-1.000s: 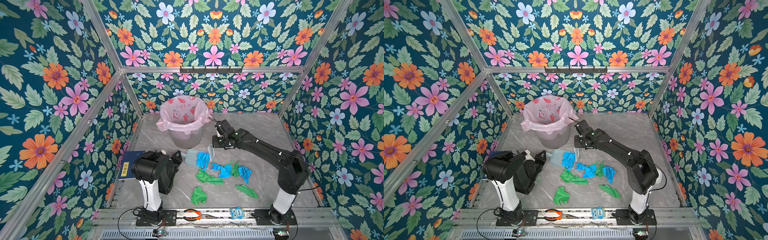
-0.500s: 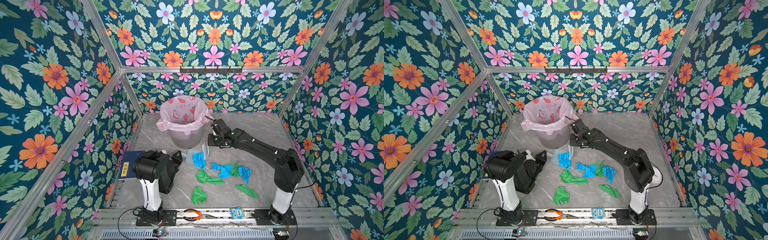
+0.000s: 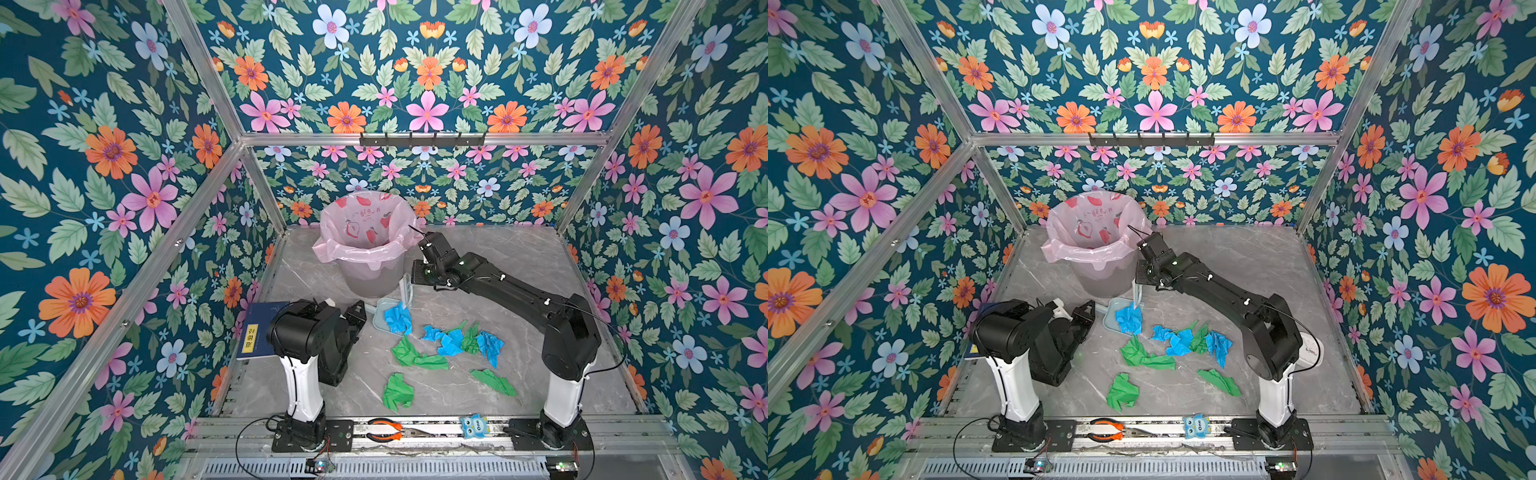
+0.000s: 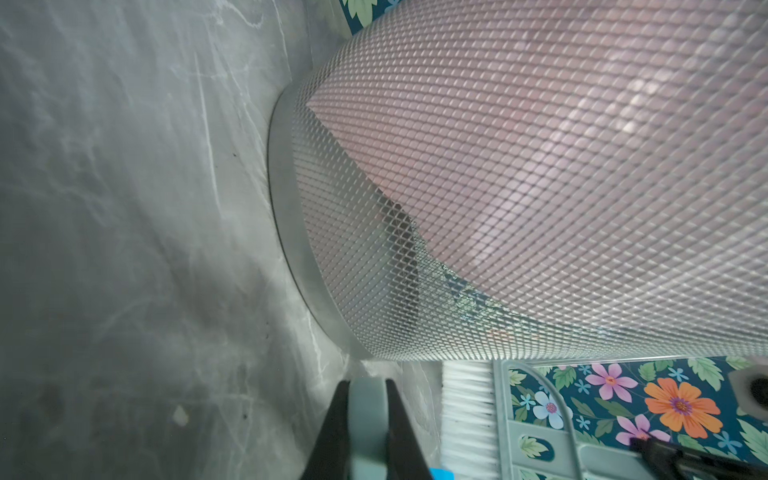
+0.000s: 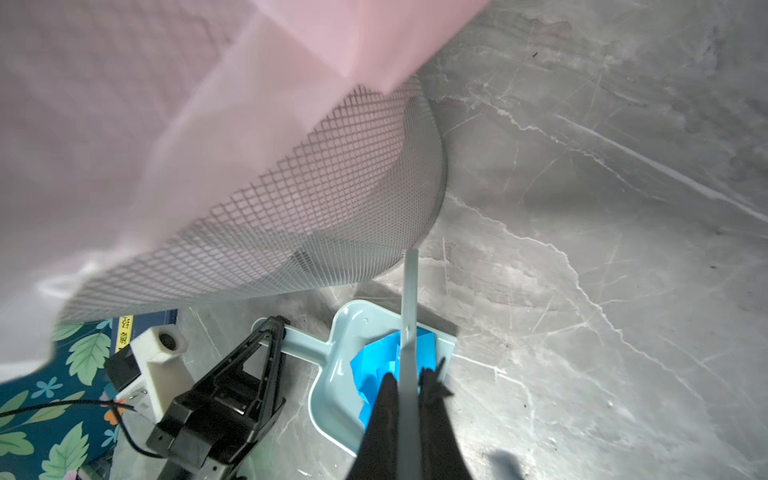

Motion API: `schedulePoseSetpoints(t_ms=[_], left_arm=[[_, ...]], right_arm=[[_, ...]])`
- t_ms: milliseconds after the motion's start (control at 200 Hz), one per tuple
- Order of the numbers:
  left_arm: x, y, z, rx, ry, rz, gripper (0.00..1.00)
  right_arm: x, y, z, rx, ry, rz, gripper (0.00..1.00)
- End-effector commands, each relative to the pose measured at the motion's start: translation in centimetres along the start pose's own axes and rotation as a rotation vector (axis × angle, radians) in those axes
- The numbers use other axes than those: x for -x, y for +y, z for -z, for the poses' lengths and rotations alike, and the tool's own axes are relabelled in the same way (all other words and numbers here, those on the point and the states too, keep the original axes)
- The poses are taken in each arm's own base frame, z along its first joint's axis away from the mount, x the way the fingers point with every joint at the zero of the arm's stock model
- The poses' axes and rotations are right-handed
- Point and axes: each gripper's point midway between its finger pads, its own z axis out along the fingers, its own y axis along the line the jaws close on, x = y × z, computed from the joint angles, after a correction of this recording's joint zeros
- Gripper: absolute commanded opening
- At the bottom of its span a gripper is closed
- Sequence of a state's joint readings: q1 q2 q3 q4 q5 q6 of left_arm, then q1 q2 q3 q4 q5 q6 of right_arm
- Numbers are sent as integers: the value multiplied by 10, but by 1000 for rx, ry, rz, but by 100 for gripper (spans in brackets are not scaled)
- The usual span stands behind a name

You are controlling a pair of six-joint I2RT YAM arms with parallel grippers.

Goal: Sweep away the paper scraps from the table
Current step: 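Push the blue scraps into the dustpan with the right gripper's brush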

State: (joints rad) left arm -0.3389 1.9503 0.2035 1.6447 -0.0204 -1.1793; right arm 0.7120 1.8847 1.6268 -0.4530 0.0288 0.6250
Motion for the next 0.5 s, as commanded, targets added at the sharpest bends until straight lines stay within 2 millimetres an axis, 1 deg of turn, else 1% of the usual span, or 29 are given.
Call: schedulePoseSetpoints(t_ms=[0, 110, 230, 350, 495], left_arm=[[1, -8, 0, -33, -2, 4, 0], [0, -7, -2, -34, 2, 15, 0], [-2, -8, -4, -39, 13, 27, 0], [-2, -10, -5, -47, 17, 30, 0], [-2, -12, -6, -53, 17, 34, 0]], right_arm=[[11, 3, 7, 3, -39, -2, 0], [16, 7, 13, 13, -48, 8, 0], [18, 9, 14, 15, -50, 16, 0], [17, 7, 14, 4, -48, 22, 0], [19, 4, 19, -9, -58, 31, 0]])
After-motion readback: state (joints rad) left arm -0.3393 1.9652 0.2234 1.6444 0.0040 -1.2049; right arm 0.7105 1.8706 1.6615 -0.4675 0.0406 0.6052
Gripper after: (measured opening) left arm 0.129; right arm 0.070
